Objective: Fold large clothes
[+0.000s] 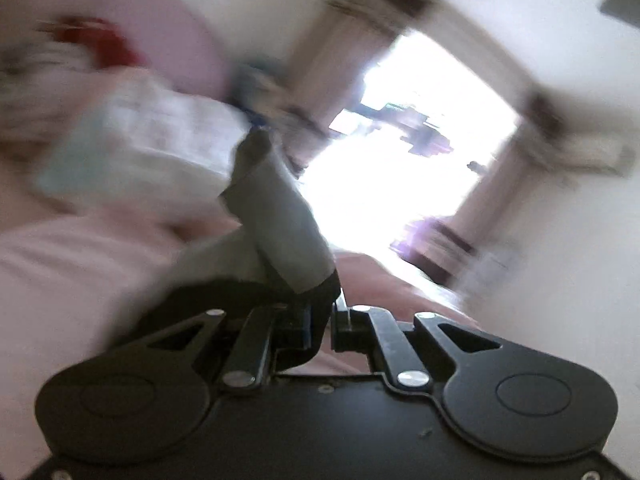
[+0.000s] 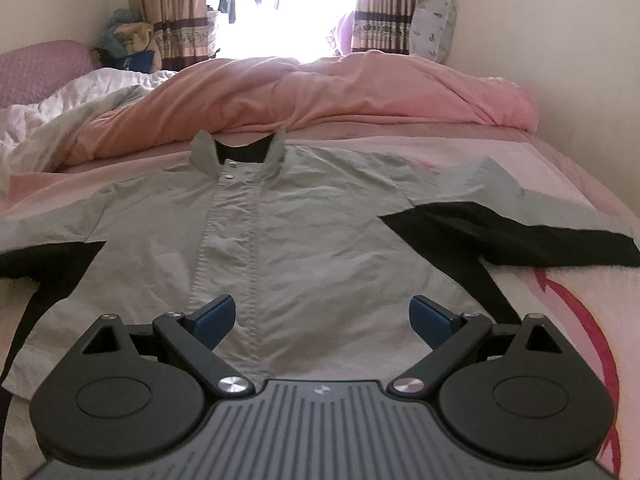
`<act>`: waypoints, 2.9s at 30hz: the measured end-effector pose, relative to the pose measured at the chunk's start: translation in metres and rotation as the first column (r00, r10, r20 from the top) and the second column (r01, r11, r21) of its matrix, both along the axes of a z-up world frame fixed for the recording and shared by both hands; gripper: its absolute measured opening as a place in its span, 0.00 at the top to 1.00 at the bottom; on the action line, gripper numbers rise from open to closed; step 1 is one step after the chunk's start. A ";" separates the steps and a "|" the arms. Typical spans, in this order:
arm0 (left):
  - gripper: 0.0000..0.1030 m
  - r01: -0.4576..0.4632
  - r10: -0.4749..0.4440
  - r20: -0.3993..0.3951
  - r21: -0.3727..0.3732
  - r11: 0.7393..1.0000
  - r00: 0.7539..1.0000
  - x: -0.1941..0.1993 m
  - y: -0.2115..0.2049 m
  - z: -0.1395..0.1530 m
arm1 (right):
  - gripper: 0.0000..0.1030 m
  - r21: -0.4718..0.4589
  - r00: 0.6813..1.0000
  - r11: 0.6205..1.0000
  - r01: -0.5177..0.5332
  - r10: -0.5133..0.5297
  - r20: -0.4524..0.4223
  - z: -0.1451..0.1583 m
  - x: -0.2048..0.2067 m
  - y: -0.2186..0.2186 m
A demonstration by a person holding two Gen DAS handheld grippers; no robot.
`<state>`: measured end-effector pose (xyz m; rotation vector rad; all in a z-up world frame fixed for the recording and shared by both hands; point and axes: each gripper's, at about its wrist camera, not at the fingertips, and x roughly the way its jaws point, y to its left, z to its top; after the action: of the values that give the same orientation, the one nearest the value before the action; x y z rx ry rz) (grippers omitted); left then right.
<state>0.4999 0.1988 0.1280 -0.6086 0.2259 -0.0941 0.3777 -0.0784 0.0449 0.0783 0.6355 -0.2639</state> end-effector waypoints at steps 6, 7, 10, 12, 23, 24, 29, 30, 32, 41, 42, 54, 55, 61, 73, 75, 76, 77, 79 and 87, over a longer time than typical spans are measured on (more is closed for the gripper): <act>0.85 0.349 -0.348 -0.035 0.027 0.937 0.937 0.056 -0.159 -0.010 | 0.00 0.006 0.999 0.999 0.053 -0.053 -0.013 -0.002 -0.012 -0.034; 0.56 0.383 -0.381 -0.063 0.034 0.923 0.922 0.063 -0.182 -0.017 | 0.00 0.009 0.998 0.998 0.064 -0.064 -0.019 -0.003 -0.013 -0.039; 0.23 0.432 -0.423 -0.101 0.092 0.897 0.900 0.065 -0.224 -0.031 | 0.00 0.039 0.997 0.997 0.072 -0.071 -0.033 -0.006 -0.010 -0.054; 0.23 0.422 -0.414 -0.079 0.190 0.887 0.907 0.058 -0.222 -0.029 | 0.00 0.104 0.999 0.993 0.047 -0.045 -0.020 -0.007 -0.006 -0.067; 0.20 0.133 0.019 -0.330 0.430 0.893 0.944 0.044 -0.069 -0.093 | 0.25 0.575 0.999 0.817 0.032 -0.017 -0.032 -0.073 0.116 -0.131; 0.20 0.131 0.029 -0.354 0.418 0.899 0.935 0.043 -0.052 -0.107 | 0.25 0.582 0.999 0.813 0.031 -0.033 -0.007 -0.076 0.121 -0.130; 0.20 0.179 0.010 -0.403 0.427 0.886 0.915 0.048 -0.047 -0.160 | 0.85 0.660 0.999 0.751 -0.023 0.002 0.032 -0.079 0.146 -0.122; 0.20 0.184 0.019 -0.400 0.464 0.866 0.916 0.057 -0.052 -0.163 | 0.86 0.659 1.000 0.752 -0.023 0.016 0.016 -0.078 0.149 -0.118; 0.20 0.186 0.052 -0.390 0.547 0.816 0.919 0.059 -0.069 -0.170 | 1.00 0.601 0.999 0.799 -0.030 -0.001 0.050 -0.062 0.145 -0.111; 0.20 0.200 0.082 -0.440 0.558 0.805 0.894 0.060 -0.062 -0.189 | 0.90 0.525 0.994 0.851 -0.015 -0.043 0.099 -0.039 0.110 -0.152; 0.20 0.199 0.081 -0.444 0.549 0.812 0.893 0.059 -0.059 -0.191 | 0.85 0.551 0.996 0.834 -0.030 -0.025 0.091 -0.046 0.112 -0.151; 0.20 0.209 0.068 -0.448 0.539 0.816 0.891 0.060 -0.064 -0.189 | 0.44 0.734 0.993 0.678 0.045 -0.111 0.042 -0.090 0.150 -0.135; 0.20 0.210 0.067 -0.449 0.539 0.816 0.891 0.061 -0.064 -0.189 | 0.61 0.743 0.991 0.668 0.042 -0.123 0.054 -0.092 0.153 -0.135; 0.20 0.211 0.071 -0.456 0.538 0.816 0.887 0.060 -0.062 -0.188 | 0.94 0.739 0.973 0.672 0.040 -0.196 0.125 -0.071 0.136 -0.146; 0.18 0.224 0.043 -0.508 0.452 0.863 0.860 0.046 -0.036 -0.169 | 0.68 0.596 0.980 0.793 0.128 -0.192 0.046 -0.075 0.112 -0.168; 0.18 0.211 0.022 -0.462 0.447 0.869 0.886 0.039 -0.035 -0.148 | 0.68 0.560 0.979 0.825 0.074 -0.168 0.118 -0.058 0.108 -0.165; 0.17 0.202 0.016 -0.436 0.449 0.870 0.900 0.038 -0.036 -0.138 | 0.68 0.540 0.977 0.840 0.045 -0.149 0.150 -0.050 0.107 -0.160; 0.16 0.194 0.008 -0.410 0.448 0.873 0.912 0.039 -0.039 -0.128 | 0.68 0.512 0.978 0.859 0.019 -0.124 0.171 -0.042 0.111 -0.153; 0.16 0.205 -0.027 -0.384 0.431 0.879 0.923 0.048 -0.048 -0.119 | 0.68 0.470 0.979 0.882 -0.035 -0.064 0.193 -0.035 0.121 -0.140; 0.16 0.267 -0.057 -0.467 0.397 0.878 0.882 0.098 -0.084 -0.160 | 0.72 0.468 0.996 0.883 0.026 -0.061 0.061 -0.066 0.153 -0.128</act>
<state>0.5975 0.1148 -0.0322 -0.1299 0.7280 -0.0646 0.5304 -0.2064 -0.0215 0.5669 0.6128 -0.1448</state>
